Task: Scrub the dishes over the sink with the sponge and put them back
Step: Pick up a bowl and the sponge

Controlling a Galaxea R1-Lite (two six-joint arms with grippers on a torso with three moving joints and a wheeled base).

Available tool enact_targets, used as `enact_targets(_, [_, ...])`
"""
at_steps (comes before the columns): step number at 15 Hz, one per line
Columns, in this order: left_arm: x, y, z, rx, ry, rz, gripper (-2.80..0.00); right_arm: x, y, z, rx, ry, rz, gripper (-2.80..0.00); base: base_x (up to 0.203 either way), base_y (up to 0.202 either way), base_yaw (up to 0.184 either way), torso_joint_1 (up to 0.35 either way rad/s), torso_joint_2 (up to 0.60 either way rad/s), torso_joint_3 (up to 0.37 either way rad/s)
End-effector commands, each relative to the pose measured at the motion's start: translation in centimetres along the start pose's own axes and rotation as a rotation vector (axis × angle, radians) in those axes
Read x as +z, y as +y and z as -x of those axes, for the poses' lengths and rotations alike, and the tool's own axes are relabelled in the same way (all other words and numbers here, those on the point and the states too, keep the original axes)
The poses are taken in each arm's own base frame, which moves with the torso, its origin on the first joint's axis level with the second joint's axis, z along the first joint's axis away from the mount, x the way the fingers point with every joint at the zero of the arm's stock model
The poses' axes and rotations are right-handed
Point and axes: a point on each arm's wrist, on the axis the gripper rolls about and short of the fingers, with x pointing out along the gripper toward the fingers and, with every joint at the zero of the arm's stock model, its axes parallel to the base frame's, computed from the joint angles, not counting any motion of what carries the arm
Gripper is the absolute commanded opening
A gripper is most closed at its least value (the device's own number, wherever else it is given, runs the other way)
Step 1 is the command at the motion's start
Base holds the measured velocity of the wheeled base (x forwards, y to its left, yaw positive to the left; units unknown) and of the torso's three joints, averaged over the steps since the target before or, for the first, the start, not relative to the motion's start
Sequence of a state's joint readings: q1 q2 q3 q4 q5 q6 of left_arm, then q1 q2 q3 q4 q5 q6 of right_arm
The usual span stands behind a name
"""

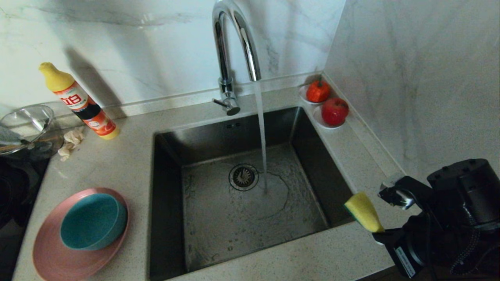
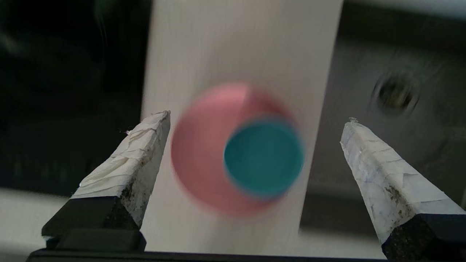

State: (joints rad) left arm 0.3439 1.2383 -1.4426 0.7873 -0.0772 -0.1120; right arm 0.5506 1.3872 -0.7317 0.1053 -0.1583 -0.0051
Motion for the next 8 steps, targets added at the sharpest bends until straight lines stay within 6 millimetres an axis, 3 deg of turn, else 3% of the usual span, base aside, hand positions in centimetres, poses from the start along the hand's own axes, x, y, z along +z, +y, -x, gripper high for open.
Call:
enact_targets(1, [-1.3, 0.2, -1.3, 0.009, 0.097, -0.001, 0.00, -0.1, 0.0, 0.1, -0.001, 0.000, 0.000, -2.80, 0.000, 0.000, 0.000, 0.000, 0.00, 0.000])
enact_targets(4, [-2.8, 0.8, -5.8, 0.023, 0.242, 0.007, 0.00, 0.0, 0.0, -0.1, 0.000, 0.005, 0.003, -2.80, 0.000, 0.000, 0.000, 0.000, 0.00, 0.000])
enact_targets(8, [-4.6, 1.3, -9.6, 0.037, 0.326, 0.029, 0.00, 0.0, 0.1, -0.4, -0.001, 0.014, 0.003, -2.80, 0.000, 0.000, 0.000, 0.000, 0.00, 0.000])
